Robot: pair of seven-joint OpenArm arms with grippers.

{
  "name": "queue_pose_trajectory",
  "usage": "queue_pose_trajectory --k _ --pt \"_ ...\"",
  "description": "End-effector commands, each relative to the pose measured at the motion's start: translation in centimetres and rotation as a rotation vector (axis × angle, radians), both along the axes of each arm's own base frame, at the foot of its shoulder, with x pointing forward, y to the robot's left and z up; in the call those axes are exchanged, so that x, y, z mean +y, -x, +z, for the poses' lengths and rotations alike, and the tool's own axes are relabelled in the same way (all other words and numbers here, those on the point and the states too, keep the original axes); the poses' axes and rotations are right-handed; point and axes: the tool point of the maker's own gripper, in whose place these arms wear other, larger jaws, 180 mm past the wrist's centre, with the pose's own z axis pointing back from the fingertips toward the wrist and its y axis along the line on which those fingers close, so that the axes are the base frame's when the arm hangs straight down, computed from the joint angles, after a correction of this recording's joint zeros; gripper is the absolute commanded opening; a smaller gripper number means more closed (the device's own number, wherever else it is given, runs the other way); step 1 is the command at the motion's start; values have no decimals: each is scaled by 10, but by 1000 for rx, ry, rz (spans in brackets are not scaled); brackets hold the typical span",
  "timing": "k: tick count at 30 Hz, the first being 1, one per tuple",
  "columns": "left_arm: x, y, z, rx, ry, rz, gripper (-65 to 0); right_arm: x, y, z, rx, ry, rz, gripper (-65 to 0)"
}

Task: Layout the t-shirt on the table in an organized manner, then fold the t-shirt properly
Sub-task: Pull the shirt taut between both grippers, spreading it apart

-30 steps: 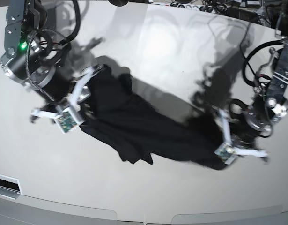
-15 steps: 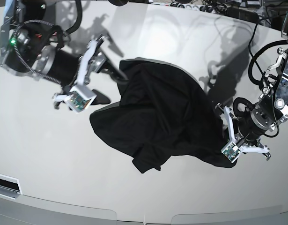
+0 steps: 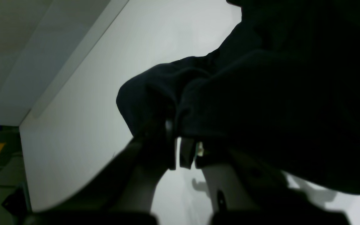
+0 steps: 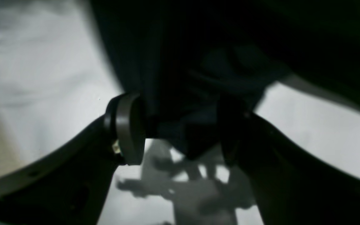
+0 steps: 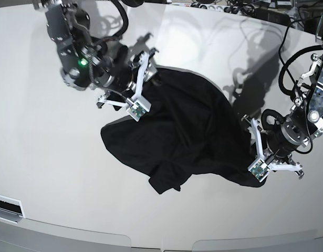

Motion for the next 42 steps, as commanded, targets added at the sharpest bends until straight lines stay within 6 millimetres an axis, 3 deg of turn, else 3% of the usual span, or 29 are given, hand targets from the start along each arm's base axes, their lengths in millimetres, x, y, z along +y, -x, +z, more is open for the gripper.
queue_pose_trajectory --k 1,3,5,7,8,13,20,23,28,32,37,38,42 --pt "2 -5 15 -48 3 -6 -650 8 -8 3 -14 -25 2 -273" --pt "1 -2 10 -35 5 -7 -650 15 -8 -12 29 -15 16 -288" --pt "1 1 7 -26 5 -7 -650 18 -11 -17 51 -2 42 -425" --pt "2 1 7 -27 0 -6 -650 17 -21 -11 33 23 68 -621" --pt "2 1 7 -29 -6 -6 -650 14 -28 -6 22 44 79 -650" --pt "8 -1 8 -50 -57 -3 -650 -7 -59 32 -67 156 81 -650" --pt "8 -12 23 -90 -58 1 -650 -48 -95 137 -398 133 -33 -650" --pt "15 -22 38 -141 -52 40 -650 -77 -108 163 -483 120 -131 -650" --pt "24 -32 57 -194 -61 67 -650 -127 -119 173 -498 159 -268 -650" --pt "23 -36 65 -206 -53 61 -650 -154 -121 178 -503 183 -323 -650" --pt "7 -28 54 -129 23 -2 -650 -160 -127 181 -521 165 -350 -650" --pt "3 -26 52 -113 41 -18 -650 -159 -129 180 -527 150 -351 -609" --pt "-8 -20 47 -66 73 -72 -650 -168 -145 172 -558 105 -412 -327"
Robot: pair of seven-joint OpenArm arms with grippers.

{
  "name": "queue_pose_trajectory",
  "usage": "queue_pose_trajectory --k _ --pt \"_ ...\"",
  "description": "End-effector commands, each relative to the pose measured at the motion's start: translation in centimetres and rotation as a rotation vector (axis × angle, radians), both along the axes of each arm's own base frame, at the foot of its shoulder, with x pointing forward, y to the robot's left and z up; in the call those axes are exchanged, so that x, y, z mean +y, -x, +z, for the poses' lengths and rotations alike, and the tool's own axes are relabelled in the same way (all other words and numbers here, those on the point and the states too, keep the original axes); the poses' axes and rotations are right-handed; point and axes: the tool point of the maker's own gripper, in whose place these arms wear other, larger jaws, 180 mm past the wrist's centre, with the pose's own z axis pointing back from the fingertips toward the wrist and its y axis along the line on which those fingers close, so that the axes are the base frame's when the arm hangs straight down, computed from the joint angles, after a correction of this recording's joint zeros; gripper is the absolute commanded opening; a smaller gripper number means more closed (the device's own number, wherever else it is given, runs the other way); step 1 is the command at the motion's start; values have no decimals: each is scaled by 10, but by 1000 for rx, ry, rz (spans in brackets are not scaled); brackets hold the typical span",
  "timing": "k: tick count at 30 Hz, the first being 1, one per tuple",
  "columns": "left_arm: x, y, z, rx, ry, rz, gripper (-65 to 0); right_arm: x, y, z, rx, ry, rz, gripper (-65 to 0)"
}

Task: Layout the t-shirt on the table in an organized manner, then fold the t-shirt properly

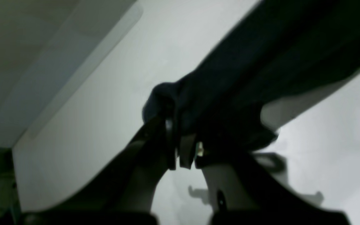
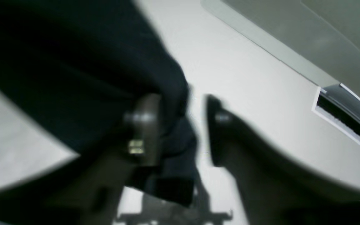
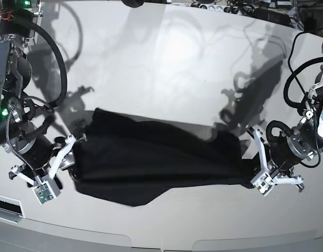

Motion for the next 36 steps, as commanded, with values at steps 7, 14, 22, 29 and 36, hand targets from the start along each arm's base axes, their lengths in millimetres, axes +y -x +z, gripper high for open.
queue_pose_trajectory --k 7,14,22,29,36 --pt "4 0 6 -24 0 1 -650 -30 -36 -28 87 -53 -125 -303" --pt "3 12 -18 39 12 11 -650 25 -29 12 108 -183 143 -304" --pt "5 26 -39 91 5 19 -650 87 48 -25 321 -232 502 -305" --pt "15 19 -33 57 25 96 -650 85 59 -98 348 -117 406 -305" --pt "15 18 -33 56 26 98 -650 86 37 -148 358 42 279 -304"
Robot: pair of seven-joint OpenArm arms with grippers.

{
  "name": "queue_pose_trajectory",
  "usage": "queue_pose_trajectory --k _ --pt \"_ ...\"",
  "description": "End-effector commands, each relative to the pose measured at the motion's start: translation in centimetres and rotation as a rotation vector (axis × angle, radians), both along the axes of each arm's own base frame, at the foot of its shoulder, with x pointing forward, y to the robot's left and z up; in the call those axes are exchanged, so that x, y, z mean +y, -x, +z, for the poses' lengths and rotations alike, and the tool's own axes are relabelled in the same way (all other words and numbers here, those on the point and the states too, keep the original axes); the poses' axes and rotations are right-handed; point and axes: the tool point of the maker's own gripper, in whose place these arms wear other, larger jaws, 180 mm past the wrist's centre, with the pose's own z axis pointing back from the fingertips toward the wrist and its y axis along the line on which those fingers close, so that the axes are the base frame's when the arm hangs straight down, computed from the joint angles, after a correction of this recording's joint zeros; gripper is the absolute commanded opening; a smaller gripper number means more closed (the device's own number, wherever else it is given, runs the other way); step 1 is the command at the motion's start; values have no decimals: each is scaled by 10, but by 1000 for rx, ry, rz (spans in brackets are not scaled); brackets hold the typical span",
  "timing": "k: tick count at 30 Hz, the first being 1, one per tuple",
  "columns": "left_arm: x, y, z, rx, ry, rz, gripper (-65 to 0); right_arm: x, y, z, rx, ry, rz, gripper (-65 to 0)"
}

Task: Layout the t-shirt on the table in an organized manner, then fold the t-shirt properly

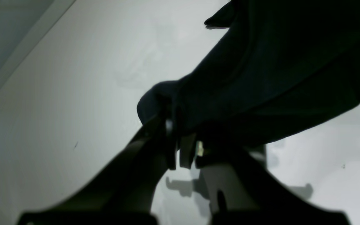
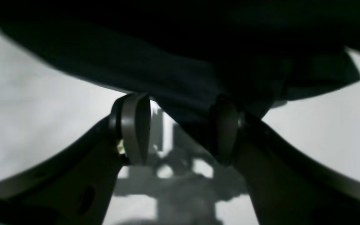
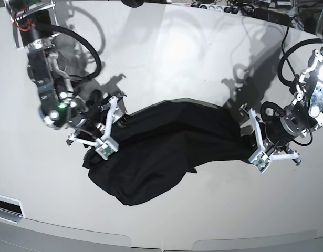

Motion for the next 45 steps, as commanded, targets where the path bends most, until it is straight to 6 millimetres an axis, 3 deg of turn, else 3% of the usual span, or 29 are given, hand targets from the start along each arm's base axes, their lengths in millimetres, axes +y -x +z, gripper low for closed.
queue_pose_trajectory --k 1,5,10,11,14,15,16,19,25,29,34,37,42,45 --pt "3 -9 17 -56 3 0 -650 1 -13 7 -39 10 -5 -302" --pt "3 -9 17 -56 3 0 -650 1 -26 -12 -38 111 -28 -284" --pt "3 -9 17 -56 3 0 -650 -1 -29 -49 62 144 -86 -282" --pt "3 -9 17 -56 3 0 -650 -2 -31 -52 73 149 -94 -324" --pt "3 -9 17 -57 4 0 -650 -6 -39 -49 77 177 -98 -563" --pt "3 -9 17 -58 5 0 -650 -8 -42 -45 79 198 -96 -627" --pt "2 -9 18 -59 6 -1 -650 -9 -43 -40 88 217 -91 -650" --pt "2 -9 18 -62 7 -3 -650 -4 -40 -18 121 235 -52 -650" --pt "-2 -11 23 -88 27 -18 -650 49 -13 56 79 22 162 -650" --pt "-5 -12 26 -102 40 -28 -650 94 35 102 47 -183 399 -650" --pt "-6 -13 27 -106 41 -35 -650 127 111 123 150 -424 636 -650" --pt "-10 -15 34 -136 60 -51 -547 144 134 126 206 -533 647 -650" --pt "-19 -30 60 -200 87 -98 -322 179 150 142 218 -666 652 -650" --pt "-21 -43 83 -248 108 -99 -268 200 152 154 205 -724 646 -650"
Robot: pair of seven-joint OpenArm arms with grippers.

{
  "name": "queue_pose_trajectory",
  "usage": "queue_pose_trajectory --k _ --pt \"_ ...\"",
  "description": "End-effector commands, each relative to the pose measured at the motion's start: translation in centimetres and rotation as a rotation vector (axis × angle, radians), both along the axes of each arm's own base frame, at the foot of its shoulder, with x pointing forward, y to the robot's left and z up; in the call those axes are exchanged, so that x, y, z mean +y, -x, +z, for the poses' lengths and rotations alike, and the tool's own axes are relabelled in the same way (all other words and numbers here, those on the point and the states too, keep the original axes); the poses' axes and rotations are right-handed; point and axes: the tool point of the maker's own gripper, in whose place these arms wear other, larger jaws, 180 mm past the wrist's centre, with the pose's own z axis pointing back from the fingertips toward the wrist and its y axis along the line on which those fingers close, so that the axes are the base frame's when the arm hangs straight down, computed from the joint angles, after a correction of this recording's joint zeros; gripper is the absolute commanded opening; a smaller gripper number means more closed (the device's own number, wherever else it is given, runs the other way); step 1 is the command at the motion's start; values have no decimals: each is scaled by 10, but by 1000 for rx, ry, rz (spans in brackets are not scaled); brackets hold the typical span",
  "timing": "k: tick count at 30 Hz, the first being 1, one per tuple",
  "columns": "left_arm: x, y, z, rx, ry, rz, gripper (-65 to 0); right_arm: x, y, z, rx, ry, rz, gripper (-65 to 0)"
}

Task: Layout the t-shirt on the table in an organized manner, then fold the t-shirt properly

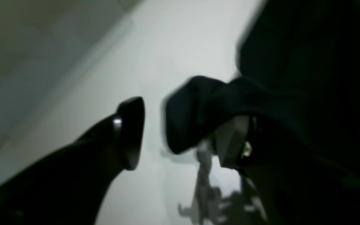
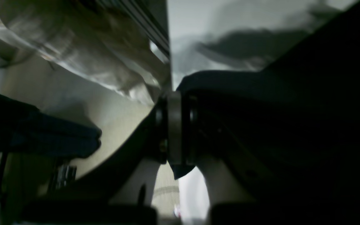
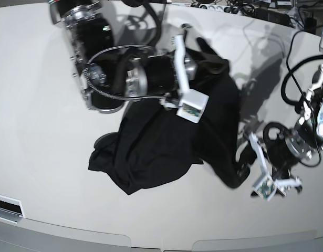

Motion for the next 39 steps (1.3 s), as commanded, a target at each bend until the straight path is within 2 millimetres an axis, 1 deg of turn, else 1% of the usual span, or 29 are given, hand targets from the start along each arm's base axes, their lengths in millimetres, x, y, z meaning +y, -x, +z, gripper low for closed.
queue_pose_trajectory --k 1,4,8,9,10,12,13,14,15,17,19,22,25,26,27,28,30,32,34,36,38,39 --pt "2 -9 25 -71 11 -3 -268 9 -5 16 -35 -48 -6 -650" --pt "3 -16 37 -100 12 3 -268 25 -2 16 -79 -29 1 -650" --pt "14 -25 49 -135 69 95 -268 44 14 8 -149 41 64 -650" --pt "18 -27 52 -148 79 125 -268 47 17 6 -169 62 76 -620" --pt "22 -29 54 -158 85 148 -268 50 19 5 -184 76 87 -568" --pt "28 -32 58 -175 83 185 -268 54 22 5 -200 76 93 -422" --pt "32 -32 57 -175 66 201 -268 55 20 6 -208 72 85 -361" --pt "34 -32 55 -172 48 208 -268 55 19 6 -212 69 79 -328" --pt "36 -32 53 -162 36 216 -267 55 17 6 -218 70 74 -322" --pt "37 -32 51 -151 31 223 -226 54 14 4 -234 91 66 -322" --pt "41 -33 53 -162 41 250 -187 53 12 2 -241 103 61 -322" --pt "60 -37 63 -216 72 366 -181 53 12 2 -241 103 61 -322" --pt "80 -39 74 -282 57 473 -181 53 12 2 -241 103 61 -322" --pt "86 -38 71 -271 37 506 -181 53 12 2 -241 104 61 -322" --pt "92 -36 65 -237 2 532 -181 53 12 2 -241 103 61 -322" --pt "92 -35 58 -200 -34 519 -181 53 12 2 -241 104 61 -322" --pt "79 -31 38 -105 -116 417 -181 53 12 1 -241 105 61 -322" --pt "73 -27 28 -48 -148 371 -181 53 12 1 -241 105 61 -322" --pt "69 -25 24 -30 -175 334 -181 52 11 1 -242 107 59 -322" --pt "70 -25 24 -36 -208 321 -181 50 8 -3 -258 133 48 -322" --pt "72 -26 26 -48 -221 328 -181 45 -2 -9 -285 173 14 -322" --pt "71 -25 27 -48 -214 331 -181 41 -10 -11 -295 185 -20 -322"
